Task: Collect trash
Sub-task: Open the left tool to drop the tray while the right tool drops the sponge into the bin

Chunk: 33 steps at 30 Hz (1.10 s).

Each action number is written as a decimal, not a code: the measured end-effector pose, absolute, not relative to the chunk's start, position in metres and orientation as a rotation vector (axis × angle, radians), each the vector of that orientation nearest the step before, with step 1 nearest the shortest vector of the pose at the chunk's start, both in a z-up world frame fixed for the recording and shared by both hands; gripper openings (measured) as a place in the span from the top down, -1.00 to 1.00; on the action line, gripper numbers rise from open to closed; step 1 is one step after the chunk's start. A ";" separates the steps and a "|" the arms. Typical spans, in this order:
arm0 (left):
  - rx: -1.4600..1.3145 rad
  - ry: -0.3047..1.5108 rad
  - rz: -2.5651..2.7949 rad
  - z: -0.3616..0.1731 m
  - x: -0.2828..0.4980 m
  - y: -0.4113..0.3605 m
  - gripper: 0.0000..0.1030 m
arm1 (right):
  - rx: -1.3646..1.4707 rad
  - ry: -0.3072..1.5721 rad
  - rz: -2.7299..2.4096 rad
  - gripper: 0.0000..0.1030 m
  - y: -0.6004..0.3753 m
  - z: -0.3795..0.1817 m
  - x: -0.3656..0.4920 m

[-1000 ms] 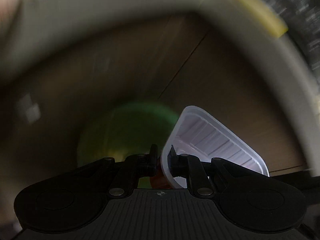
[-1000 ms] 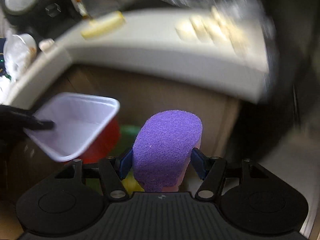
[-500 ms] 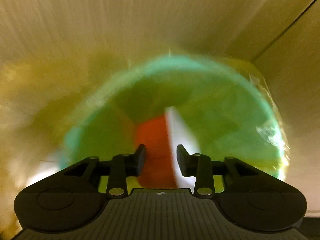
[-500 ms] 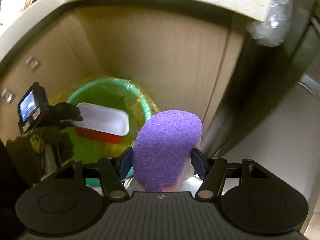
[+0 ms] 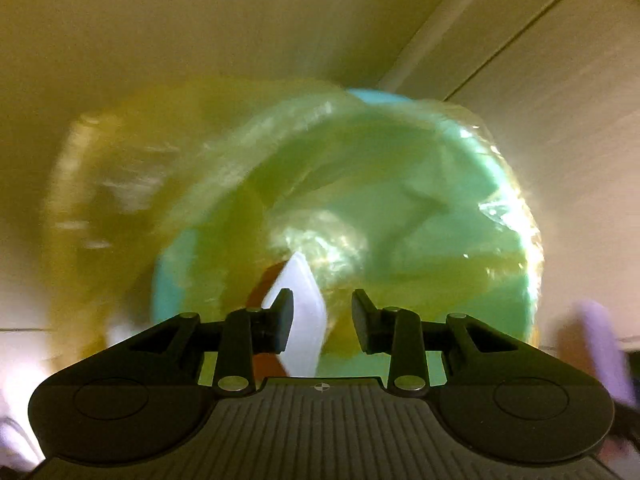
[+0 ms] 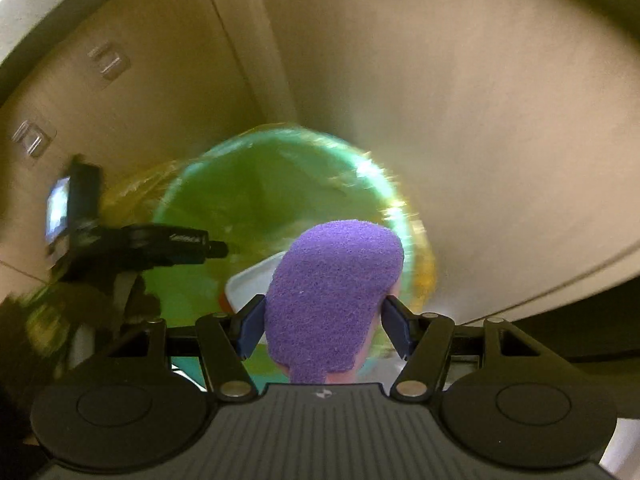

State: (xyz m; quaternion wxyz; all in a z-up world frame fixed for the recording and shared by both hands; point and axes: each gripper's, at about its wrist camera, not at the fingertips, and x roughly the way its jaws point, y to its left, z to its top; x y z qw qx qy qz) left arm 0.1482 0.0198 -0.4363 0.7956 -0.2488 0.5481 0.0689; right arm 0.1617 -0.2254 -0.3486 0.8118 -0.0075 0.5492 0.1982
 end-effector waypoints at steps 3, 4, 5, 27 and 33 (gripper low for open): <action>-0.575 1.156 0.142 -0.419 0.141 0.030 0.31 | 0.075 1.258 0.442 -0.21 -0.208 -0.376 0.186; -0.592 1.150 0.136 -0.413 0.136 0.038 0.31 | 0.116 1.302 0.442 -0.21 -0.201 -0.389 0.196; -0.603 1.143 0.130 -0.406 0.132 0.041 0.31 | 0.149 1.332 0.443 -0.21 -0.197 -0.399 0.201; -0.597 1.190 -0.026 -0.415 0.117 0.068 0.32 | 0.586 1.722 0.250 0.26 -0.105 -0.659 0.283; -0.641 1.220 -0.037 -0.423 0.119 0.067 0.36 | 0.665 1.713 0.267 0.81 -0.101 -0.654 0.284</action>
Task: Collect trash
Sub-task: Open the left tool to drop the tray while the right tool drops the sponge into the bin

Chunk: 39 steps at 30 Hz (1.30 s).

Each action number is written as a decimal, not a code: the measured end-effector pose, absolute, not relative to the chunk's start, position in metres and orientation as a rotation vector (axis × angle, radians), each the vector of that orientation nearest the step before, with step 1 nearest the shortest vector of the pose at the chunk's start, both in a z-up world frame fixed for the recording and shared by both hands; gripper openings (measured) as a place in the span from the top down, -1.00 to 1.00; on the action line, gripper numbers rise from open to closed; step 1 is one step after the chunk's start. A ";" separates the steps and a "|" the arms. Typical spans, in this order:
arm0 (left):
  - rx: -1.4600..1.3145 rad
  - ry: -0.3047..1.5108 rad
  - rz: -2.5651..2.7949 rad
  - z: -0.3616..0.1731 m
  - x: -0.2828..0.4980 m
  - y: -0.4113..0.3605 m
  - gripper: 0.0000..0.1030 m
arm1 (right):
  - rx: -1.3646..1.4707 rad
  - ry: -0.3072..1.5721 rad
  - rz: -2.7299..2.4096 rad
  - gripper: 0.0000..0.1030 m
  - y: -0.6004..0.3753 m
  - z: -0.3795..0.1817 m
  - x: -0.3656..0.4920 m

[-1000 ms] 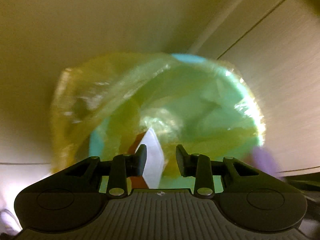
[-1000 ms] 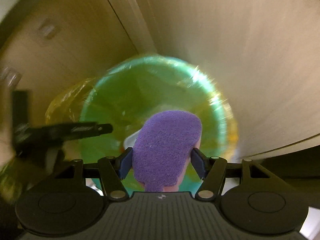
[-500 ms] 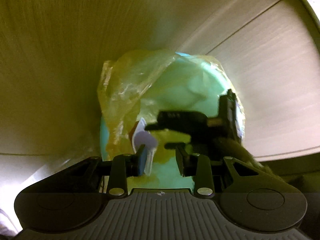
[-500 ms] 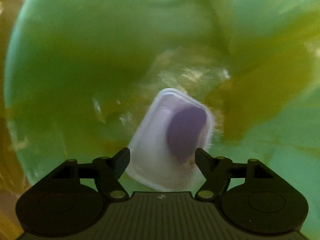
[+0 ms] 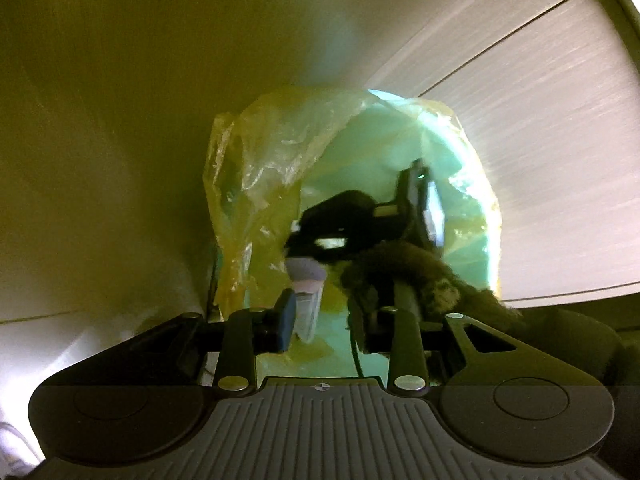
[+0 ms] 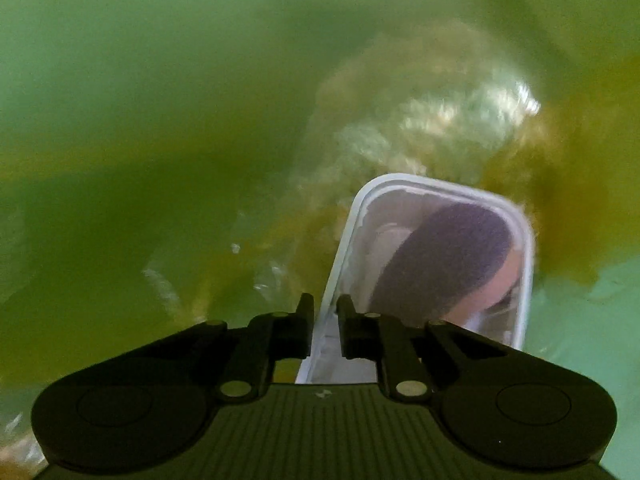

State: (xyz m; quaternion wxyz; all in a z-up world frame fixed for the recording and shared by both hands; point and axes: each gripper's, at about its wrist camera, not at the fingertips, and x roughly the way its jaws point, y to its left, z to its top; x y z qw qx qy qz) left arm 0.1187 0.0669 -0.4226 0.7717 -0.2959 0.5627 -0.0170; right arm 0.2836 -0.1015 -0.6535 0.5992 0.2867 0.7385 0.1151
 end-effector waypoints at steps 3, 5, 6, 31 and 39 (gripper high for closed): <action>-0.640 1.217 -0.068 -0.424 0.121 0.067 0.36 | 0.459 1.578 0.183 0.81 -0.106 -0.613 0.280; -0.623 1.225 -0.071 -0.424 0.123 0.065 0.36 | 0.406 1.477 0.169 0.74 -0.107 -0.596 0.278; -0.613 1.229 -0.068 -0.424 0.123 0.065 0.36 | 0.437 1.459 0.184 0.48 -0.108 -0.594 0.280; -0.455 1.169 -0.099 -0.397 0.082 0.047 0.36 | -0.010 1.460 0.235 0.34 -0.116 -0.614 0.280; -0.510 1.166 -0.101 -0.388 0.066 0.060 0.36 | -0.242 1.455 0.447 0.16 -0.091 -0.657 0.306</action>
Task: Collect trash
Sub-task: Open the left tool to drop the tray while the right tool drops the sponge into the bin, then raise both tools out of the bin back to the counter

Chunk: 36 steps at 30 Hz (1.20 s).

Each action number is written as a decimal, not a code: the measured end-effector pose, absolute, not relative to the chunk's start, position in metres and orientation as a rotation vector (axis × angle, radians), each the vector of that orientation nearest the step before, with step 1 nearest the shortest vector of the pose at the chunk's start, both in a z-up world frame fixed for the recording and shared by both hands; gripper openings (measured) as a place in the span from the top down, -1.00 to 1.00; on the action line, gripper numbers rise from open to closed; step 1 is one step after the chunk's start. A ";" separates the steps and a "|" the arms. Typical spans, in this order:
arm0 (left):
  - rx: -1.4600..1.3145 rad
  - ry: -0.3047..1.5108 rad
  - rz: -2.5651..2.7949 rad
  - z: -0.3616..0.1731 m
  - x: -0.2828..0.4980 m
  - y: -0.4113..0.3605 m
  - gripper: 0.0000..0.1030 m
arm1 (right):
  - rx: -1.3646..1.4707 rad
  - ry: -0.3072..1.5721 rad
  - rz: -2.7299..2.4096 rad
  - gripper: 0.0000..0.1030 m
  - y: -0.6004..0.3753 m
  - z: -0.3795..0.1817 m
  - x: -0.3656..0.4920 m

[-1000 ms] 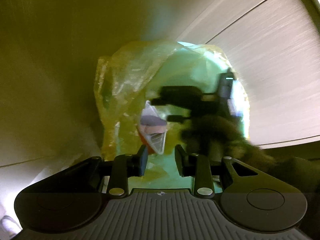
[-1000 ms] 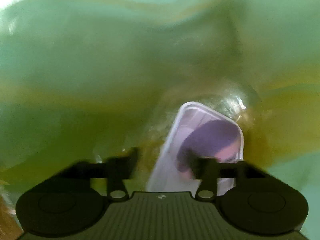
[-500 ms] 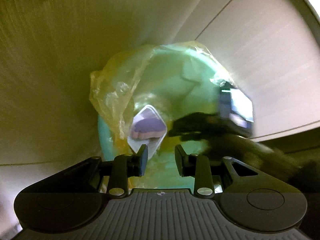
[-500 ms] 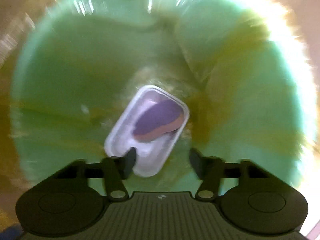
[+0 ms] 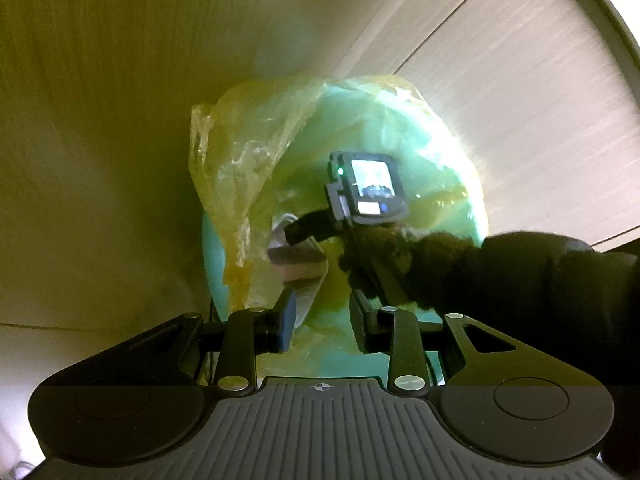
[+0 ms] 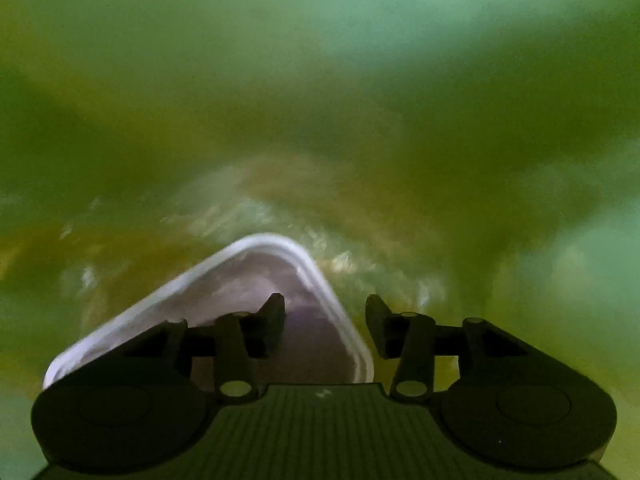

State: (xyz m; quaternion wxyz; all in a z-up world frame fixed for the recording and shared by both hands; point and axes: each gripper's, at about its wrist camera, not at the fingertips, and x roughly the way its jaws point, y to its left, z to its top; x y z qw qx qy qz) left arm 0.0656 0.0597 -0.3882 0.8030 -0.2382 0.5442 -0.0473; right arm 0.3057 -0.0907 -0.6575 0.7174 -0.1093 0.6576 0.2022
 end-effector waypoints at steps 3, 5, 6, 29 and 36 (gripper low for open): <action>-0.523 1.183 -0.103 -0.389 0.067 0.059 0.36 | -0.255 1.496 0.461 0.57 -0.090 -0.658 0.309; -0.542 1.184 -0.110 -0.387 0.066 0.060 0.36 | -0.278 1.494 0.455 0.62 -0.094 -0.644 0.304; -0.547 1.184 -0.113 -0.386 0.067 0.059 0.36 | -0.284 1.482 0.449 0.65 -0.098 -0.636 0.303; -0.407 0.879 -0.107 -0.118 0.093 0.051 0.36 | 0.201 0.973 0.426 -0.73 -0.227 -0.209 0.195; -0.402 0.607 0.028 -0.042 0.113 0.128 0.36 | 0.174 0.741 0.539 -0.83 -0.204 -0.074 0.180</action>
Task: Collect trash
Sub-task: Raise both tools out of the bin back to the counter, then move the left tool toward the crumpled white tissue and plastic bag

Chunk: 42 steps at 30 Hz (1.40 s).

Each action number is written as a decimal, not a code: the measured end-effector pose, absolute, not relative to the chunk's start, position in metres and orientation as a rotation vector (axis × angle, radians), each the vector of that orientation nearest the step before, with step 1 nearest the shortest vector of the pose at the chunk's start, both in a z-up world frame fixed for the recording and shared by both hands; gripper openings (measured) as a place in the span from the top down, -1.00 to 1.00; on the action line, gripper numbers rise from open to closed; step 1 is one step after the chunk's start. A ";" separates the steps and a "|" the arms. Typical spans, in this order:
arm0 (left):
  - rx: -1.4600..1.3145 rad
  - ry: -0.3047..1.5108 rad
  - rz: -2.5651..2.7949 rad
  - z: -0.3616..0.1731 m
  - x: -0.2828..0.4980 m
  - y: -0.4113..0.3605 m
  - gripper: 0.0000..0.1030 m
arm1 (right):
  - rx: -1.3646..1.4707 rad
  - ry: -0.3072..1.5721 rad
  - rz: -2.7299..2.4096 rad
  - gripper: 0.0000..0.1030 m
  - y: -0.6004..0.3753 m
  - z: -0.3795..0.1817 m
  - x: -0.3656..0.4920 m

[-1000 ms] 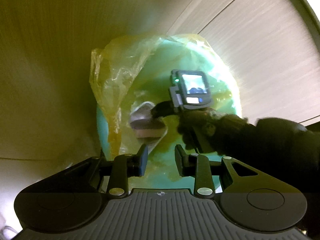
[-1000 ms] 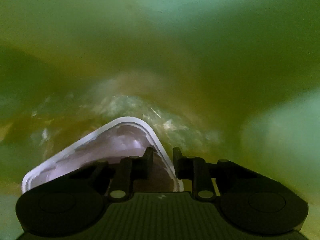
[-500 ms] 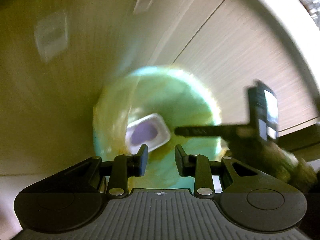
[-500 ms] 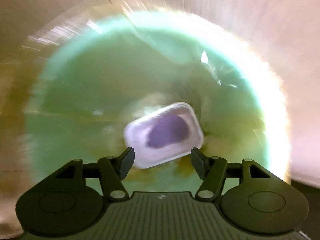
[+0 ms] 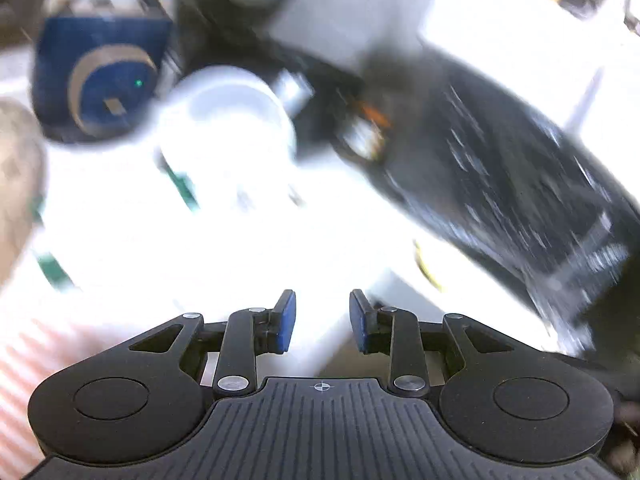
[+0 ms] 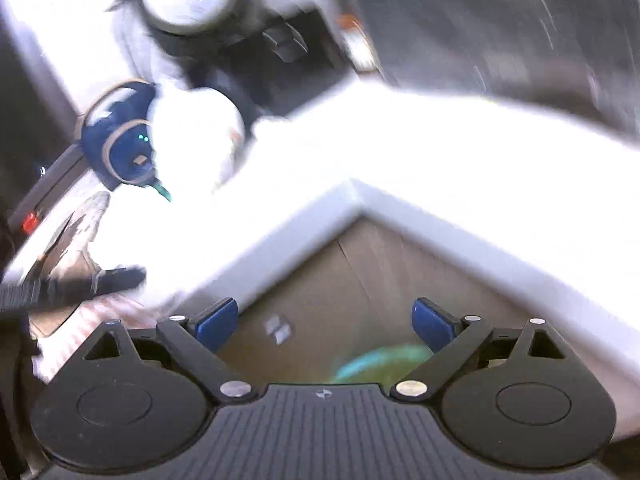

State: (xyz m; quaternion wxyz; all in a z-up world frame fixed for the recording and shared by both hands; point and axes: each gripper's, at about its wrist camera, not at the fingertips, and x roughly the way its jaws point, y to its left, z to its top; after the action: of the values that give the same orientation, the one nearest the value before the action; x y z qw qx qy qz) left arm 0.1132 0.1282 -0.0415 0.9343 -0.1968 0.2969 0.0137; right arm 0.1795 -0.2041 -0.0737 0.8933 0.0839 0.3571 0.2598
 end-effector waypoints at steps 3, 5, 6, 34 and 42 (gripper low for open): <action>-0.410 0.556 0.105 -0.036 0.123 0.164 0.36 | -0.063 0.494 0.406 -0.83 -0.175 -0.023 0.156; -0.442 0.561 0.118 -0.044 0.133 0.185 0.36 | -0.161 0.370 0.290 -0.84 -0.159 -0.007 0.159; -0.446 0.573 0.124 -0.047 0.138 0.192 0.36 | -0.165 0.360 0.240 -0.90 -0.153 -0.004 0.167; -0.504 0.697 0.323 -0.081 0.183 0.245 0.36 | -0.043 0.763 0.794 -0.79 -0.022 -0.084 0.281; -0.538 0.746 0.224 -0.096 0.191 0.232 0.36 | -0.037 0.811 0.766 -0.85 -0.022 -0.090 0.285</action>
State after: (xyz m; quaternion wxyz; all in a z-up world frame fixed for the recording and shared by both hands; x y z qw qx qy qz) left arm 0.1906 0.2324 -0.0960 0.8902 -0.2589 0.3591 0.1079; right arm 0.2848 -0.0216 -0.0903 0.8481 -0.0176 0.3850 0.3635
